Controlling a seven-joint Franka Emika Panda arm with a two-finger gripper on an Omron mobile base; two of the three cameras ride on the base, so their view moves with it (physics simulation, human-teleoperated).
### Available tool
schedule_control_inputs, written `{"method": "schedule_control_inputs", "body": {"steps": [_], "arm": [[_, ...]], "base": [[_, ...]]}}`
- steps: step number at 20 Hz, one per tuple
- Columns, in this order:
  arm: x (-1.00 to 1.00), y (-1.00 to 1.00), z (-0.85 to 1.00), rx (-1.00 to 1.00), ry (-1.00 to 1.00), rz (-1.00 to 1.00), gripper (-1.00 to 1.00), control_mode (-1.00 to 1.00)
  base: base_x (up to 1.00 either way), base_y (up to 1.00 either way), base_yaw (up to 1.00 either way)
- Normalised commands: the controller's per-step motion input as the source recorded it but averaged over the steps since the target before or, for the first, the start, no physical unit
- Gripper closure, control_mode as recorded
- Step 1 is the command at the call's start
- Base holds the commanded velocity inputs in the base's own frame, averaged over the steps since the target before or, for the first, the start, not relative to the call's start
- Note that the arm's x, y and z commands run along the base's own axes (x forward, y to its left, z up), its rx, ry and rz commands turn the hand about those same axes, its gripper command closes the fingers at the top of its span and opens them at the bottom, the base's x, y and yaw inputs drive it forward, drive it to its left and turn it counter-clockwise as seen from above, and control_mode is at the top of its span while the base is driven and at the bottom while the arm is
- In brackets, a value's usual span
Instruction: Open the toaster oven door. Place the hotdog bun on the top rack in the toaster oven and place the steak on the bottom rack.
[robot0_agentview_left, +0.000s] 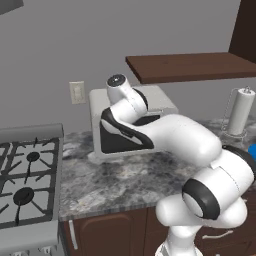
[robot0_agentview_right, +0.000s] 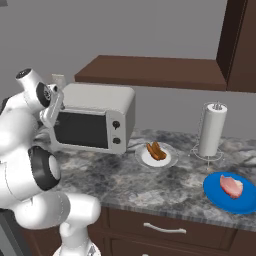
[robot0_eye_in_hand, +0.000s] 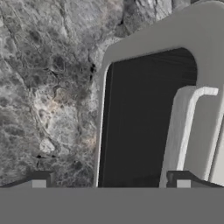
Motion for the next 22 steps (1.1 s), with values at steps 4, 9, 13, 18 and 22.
{"method": "schedule_control_inputs", "body": {"steps": [4,9,13,18,22], "arm": [[0.37,0.12,-0.11,-0.17,0.00,0.00,-1.00,-1.00],[0.36,0.01,-0.10,-0.13,0.00,0.00,-1.00,-1.00],[0.31,0.00,-0.19,-0.05,0.00,0.00,-1.00,-1.00],[0.11,-0.02,-0.37,-0.01,0.02,-0.04,-1.00,-1.00],[0.00,-0.01,-0.48,0.00,0.08,-0.10,-1.00,-1.00]], "base": [[0.00,0.00,0.00],[0.00,0.00,0.00],[0.00,0.00,0.00],[0.00,0.00,0.00],[0.00,0.00,0.00]]}}
